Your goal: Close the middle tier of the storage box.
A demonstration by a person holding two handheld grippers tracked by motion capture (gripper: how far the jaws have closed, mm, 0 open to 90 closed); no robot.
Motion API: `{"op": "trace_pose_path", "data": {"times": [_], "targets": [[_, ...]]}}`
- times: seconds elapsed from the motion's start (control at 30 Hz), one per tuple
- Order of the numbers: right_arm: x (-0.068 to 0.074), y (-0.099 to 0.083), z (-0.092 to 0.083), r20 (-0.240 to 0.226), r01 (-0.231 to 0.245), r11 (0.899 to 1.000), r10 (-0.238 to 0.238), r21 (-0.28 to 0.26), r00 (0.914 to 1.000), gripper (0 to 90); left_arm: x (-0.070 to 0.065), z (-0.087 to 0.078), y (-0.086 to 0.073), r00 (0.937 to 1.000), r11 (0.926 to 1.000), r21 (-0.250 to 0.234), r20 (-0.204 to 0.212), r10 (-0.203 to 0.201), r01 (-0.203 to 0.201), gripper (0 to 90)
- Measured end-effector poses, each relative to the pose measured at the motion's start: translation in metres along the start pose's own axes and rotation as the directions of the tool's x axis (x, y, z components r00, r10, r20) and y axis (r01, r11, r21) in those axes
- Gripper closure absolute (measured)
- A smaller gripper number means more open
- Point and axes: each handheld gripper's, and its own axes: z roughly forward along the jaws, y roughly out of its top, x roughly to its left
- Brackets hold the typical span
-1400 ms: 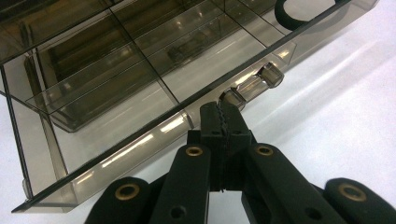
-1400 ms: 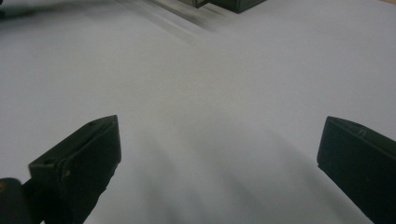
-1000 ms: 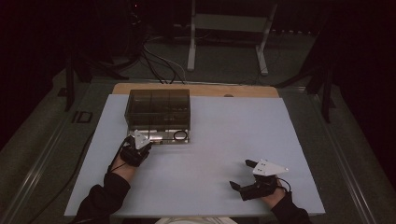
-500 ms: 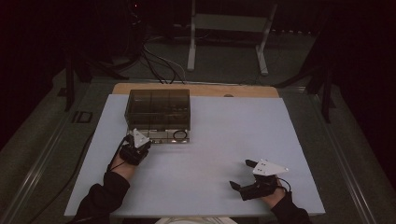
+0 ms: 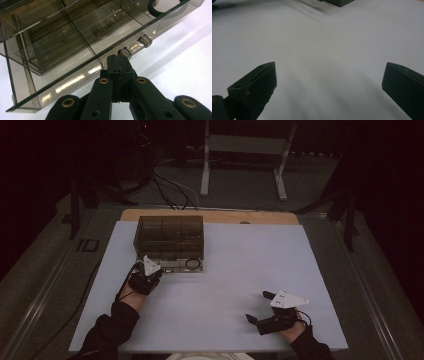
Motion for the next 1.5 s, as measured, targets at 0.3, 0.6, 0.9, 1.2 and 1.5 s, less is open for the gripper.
{"op": "trace_pose_path", "data": {"times": [0.3, 0.6, 0.9, 1.2, 1.5], "targets": [[0.0, 0.0, 0.0, 0.0, 0.002, 1.0, -0.002, 0.002, 1.0, 0.0, 0.001, 0.001, 0.003, 1.0, 0.9999, 0.007, -0.002, 0.007, -0.007, 90.0], [0.0, 0.0, 0.0, 0.0, 0.0, 1.0, 0.0, 0.0, 1.0, 0.0, 0.004, 0.004, 0.008, 1.0, 0.9999, 0.013, 0.003, 0.001, -0.001, 90.0], [0.0, 0.0, 0.0, -0.001, 0.0, 1.0, 0.0, 0.001, 1.0, 0.0, 0.005, 0.004, 0.011, 1.0, 0.9999, 0.01, 0.005, -0.004, 0.004, 90.0], [0.0, 0.0, 0.0, 0.0, -0.002, 1.0, 0.002, 0.001, 1.0, 0.0, 0.006, 0.006, 0.015, 1.0, 0.9999, 0.013, 0.005, -0.001, 0.001, 90.0], [0.0, 0.0, -0.001, 0.0, -0.002, 1.0, 0.002, 0.0, 1.0, 0.0, 0.007, 0.01, 0.02, 1.0, 0.9998, 0.018, 0.006, 0.0, 0.0, 90.0]]}}
